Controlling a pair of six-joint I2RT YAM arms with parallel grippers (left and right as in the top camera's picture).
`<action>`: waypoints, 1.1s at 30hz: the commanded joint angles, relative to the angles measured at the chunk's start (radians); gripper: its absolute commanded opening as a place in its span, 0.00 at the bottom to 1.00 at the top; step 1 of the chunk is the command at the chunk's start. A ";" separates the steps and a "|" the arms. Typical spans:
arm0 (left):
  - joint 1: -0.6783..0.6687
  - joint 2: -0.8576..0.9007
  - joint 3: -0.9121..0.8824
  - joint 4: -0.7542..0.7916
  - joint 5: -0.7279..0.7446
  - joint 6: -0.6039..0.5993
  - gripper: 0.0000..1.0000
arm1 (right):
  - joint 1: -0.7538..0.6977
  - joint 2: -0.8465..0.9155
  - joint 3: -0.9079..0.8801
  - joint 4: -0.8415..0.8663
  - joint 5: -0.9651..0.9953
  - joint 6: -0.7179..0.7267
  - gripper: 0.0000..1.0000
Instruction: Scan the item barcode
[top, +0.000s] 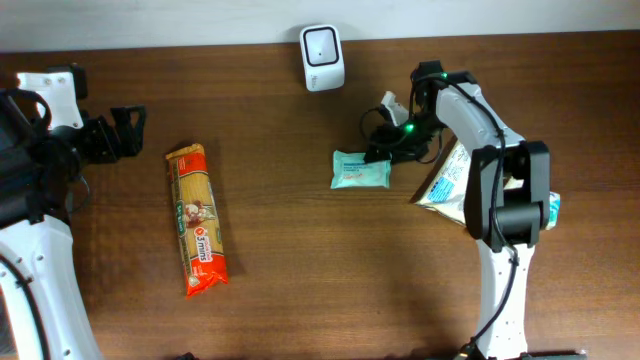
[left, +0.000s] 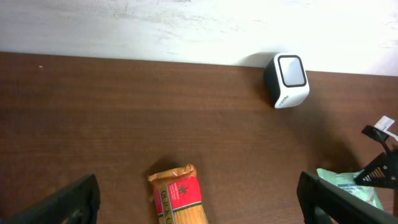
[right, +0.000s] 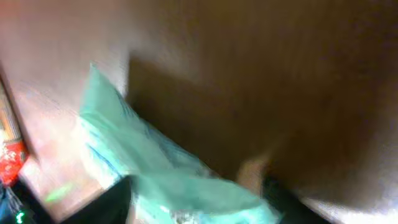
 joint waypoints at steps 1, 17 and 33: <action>-0.003 -0.008 0.009 0.001 0.010 -0.008 0.99 | 0.001 0.000 -0.082 0.060 -0.051 0.013 0.39; -0.003 -0.008 0.009 0.001 0.010 -0.008 0.99 | 0.409 -0.254 0.016 -0.054 1.499 0.490 0.04; -0.003 -0.008 0.009 0.001 0.010 -0.008 0.99 | 0.637 -0.031 0.046 -0.064 1.136 0.342 0.93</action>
